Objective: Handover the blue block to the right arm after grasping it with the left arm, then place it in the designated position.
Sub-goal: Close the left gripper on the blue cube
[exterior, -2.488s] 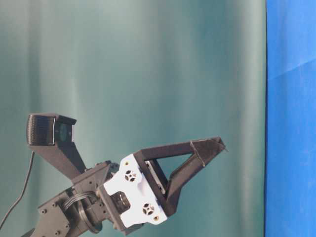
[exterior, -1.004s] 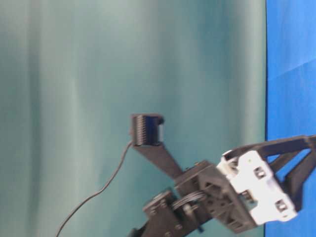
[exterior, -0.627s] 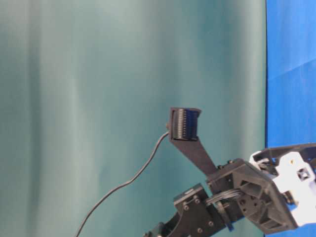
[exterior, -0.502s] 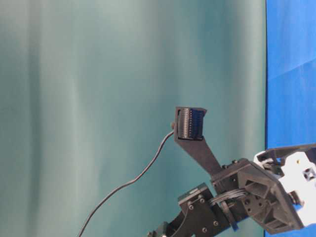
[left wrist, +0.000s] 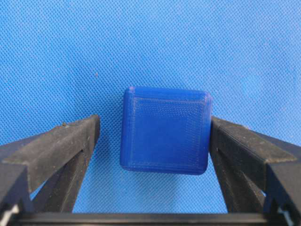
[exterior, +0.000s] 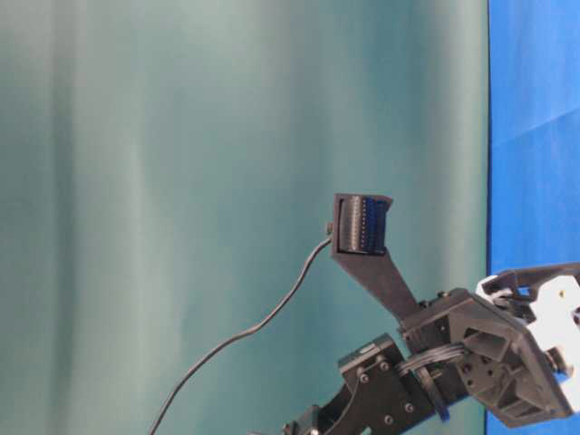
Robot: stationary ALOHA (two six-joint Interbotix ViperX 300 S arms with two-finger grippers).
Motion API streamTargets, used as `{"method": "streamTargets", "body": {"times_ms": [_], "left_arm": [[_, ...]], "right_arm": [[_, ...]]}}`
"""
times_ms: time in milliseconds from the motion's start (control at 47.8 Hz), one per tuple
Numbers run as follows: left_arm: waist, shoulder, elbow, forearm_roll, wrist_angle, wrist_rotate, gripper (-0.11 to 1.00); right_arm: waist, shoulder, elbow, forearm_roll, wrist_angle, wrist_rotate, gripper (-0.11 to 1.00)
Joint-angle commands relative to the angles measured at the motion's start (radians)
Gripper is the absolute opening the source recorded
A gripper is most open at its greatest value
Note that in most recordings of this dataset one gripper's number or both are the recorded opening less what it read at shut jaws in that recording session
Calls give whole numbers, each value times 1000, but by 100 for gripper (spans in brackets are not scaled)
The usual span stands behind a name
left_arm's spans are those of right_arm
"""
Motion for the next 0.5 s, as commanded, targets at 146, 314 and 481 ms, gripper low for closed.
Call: {"method": "streamTargets", "body": {"times_ms": [146, 314, 481], "left_arm": [[-3, -17, -18, 2, 6, 3, 63], [-8, -18, -18, 2, 15, 3, 49], [-11, -20, -18, 2, 18, 3, 49]], "right_arm": [[-2, 6, -20, 0, -6, -2, 96], [-2, 6, -20, 0, -6, -2, 96], [-2, 6, -20, 0, -6, -2, 96]]}}
